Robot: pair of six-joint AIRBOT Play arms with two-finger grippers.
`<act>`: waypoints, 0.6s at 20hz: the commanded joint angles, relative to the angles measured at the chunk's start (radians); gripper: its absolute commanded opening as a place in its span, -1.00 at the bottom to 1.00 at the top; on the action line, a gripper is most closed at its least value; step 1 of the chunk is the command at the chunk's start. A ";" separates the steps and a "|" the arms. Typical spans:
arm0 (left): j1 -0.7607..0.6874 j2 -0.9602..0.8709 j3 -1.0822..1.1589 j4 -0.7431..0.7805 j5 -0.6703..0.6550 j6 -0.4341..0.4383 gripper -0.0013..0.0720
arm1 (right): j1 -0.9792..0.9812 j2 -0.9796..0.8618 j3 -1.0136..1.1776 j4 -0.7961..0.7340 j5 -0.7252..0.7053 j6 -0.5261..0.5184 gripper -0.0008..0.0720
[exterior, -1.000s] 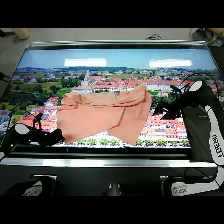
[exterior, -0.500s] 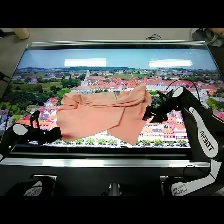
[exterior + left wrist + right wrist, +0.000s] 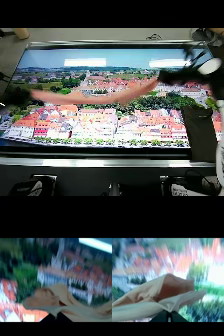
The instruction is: Fold the shirts.
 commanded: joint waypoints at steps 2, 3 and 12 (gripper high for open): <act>0.006 0.058 0.624 0.150 0.055 -0.036 -0.90 | -0.049 0.412 0.252 -0.127 -0.186 -0.046 -0.90; 0.006 0.061 0.682 0.145 0.049 -0.072 -0.90 | -0.049 0.494 0.252 -0.132 -0.220 -0.046 -0.90; 0.006 0.010 0.713 0.180 -0.205 -0.012 -0.90 | -0.049 0.579 0.251 -0.315 0.025 0.106 -0.90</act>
